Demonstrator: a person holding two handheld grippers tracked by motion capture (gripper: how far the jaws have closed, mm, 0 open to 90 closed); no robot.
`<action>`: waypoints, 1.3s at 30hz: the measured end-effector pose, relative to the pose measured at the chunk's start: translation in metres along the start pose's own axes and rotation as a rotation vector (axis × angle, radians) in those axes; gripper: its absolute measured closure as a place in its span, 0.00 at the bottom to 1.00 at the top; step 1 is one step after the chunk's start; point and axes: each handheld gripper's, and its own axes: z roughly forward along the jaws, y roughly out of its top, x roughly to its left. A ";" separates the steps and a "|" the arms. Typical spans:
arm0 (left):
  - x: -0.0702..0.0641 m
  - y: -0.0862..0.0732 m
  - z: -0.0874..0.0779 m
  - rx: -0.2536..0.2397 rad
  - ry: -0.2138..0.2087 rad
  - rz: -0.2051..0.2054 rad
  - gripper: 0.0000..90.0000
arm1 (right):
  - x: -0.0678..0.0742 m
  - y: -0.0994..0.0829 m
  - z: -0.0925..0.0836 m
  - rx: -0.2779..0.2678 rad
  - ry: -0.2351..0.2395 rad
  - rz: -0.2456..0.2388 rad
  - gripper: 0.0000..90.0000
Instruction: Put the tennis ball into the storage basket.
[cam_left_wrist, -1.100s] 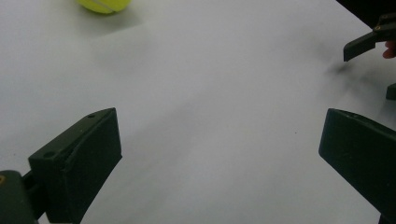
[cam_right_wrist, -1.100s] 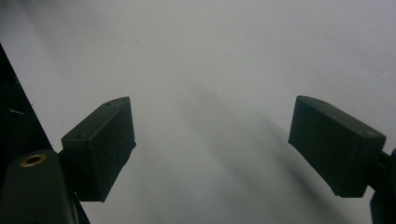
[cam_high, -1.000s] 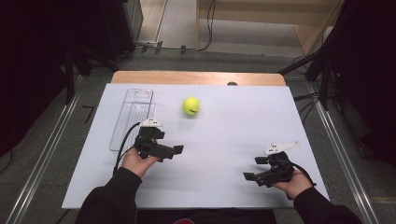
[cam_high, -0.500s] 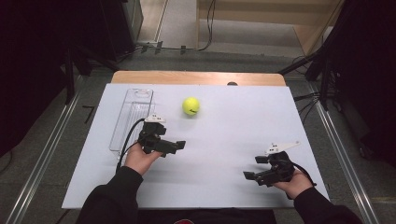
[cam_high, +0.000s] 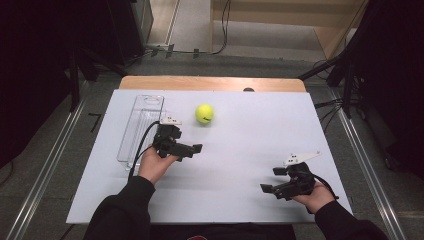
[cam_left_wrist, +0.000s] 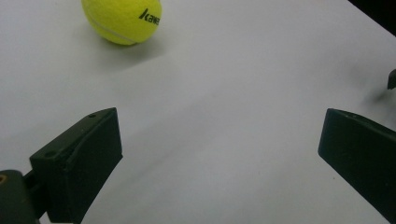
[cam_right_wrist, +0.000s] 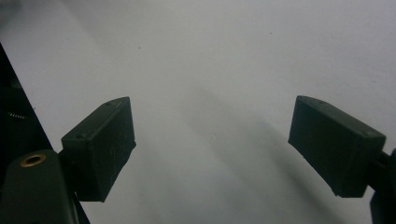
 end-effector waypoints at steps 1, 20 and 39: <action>0.000 0.000 0.000 0.000 0.000 0.000 0.00 | 0.000 0.000 0.000 0.000 0.000 0.000 0.14; 0.006 0.013 0.014 -0.002 0.008 0.008 0.02 | 0.001 0.000 0.000 -0.011 -0.010 -0.002 0.14; 0.009 0.031 0.033 0.025 0.015 0.011 0.02 | 0.000 -0.002 -0.001 -0.015 -0.009 0.004 0.14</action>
